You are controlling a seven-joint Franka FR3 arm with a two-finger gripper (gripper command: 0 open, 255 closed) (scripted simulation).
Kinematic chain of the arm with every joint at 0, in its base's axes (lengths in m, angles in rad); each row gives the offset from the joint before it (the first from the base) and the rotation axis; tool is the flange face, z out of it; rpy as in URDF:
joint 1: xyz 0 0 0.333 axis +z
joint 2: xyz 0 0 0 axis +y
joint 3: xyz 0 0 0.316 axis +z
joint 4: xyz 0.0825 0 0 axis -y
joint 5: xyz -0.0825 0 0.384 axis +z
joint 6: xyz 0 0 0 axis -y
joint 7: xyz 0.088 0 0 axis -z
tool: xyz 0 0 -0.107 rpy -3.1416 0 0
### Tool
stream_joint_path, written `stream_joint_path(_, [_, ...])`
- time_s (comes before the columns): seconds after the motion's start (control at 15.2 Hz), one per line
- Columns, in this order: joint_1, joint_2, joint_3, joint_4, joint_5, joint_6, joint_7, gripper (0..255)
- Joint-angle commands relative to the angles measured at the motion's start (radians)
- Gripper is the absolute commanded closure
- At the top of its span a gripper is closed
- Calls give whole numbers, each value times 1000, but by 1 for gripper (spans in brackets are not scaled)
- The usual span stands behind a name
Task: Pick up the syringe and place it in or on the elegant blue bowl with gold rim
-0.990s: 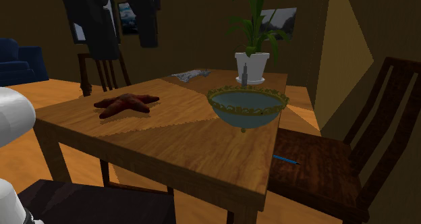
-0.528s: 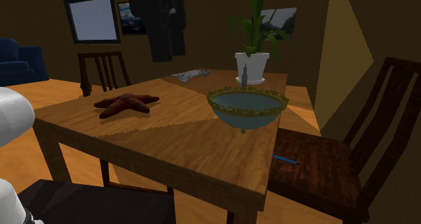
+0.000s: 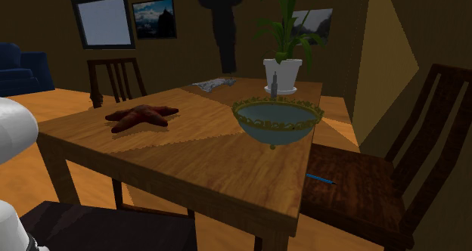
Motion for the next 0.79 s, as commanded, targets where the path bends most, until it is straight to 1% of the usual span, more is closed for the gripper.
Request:
stream_joint_path(0.0, [-3, 47, 61, 33, -25, 22, 52, 0])
stream_joint_path(0.2, [-15, 134, 158, 88, -81, 53, 138, 0])
stream_joint_path(0.4, [-34, 238, 260, 155, -163, 71, 236, 0])
stream_joint_path(0.59, [-52, 366, 368, 235, -279, 70, 352, 0])
stream_joint_path(0.73, [-55, 470, 437, 297, -382, 52, 440, 0])
